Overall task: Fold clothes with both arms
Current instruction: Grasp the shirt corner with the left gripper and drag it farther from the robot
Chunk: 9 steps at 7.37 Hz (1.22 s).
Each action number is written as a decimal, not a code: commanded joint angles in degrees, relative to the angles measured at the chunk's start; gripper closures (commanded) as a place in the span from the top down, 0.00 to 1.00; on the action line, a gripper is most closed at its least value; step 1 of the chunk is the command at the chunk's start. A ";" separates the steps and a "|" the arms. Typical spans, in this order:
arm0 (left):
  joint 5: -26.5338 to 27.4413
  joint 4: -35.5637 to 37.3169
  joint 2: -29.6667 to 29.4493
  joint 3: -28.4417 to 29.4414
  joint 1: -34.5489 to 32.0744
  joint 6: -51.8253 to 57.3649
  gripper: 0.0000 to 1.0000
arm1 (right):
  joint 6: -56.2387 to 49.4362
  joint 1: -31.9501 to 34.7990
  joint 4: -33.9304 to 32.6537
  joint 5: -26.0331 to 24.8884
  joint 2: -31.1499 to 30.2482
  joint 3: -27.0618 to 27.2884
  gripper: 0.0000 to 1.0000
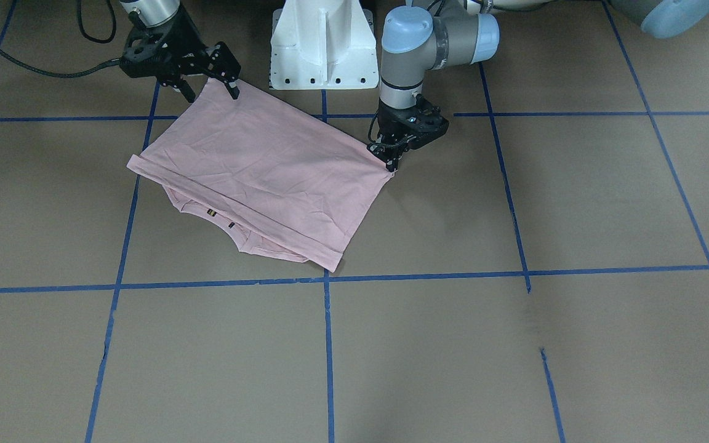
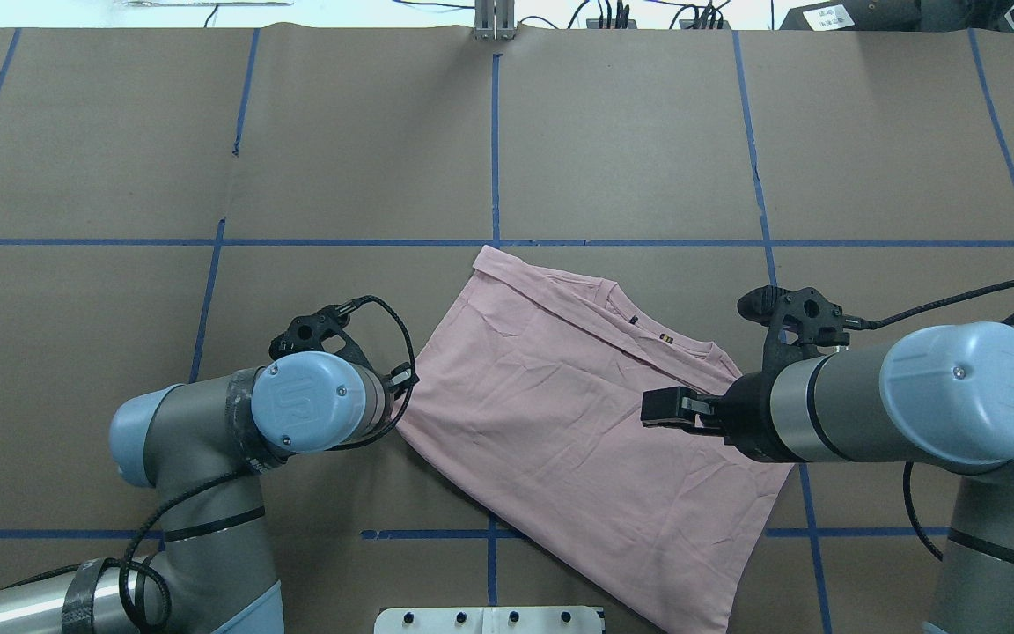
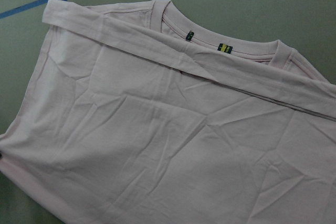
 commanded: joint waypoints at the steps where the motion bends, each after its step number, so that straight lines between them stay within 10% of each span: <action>1: 0.02 0.22 -0.48 0.05 -3.82 7.13 0.00 | 0.00 0.09 0.00 -0.01 -0.04 -0.05 1.00; 9: 0.10 -18.37 -14.96 26.63 -17.02 23.77 0.00 | 0.00 0.88 -0.09 -0.97 -0.48 -0.66 1.00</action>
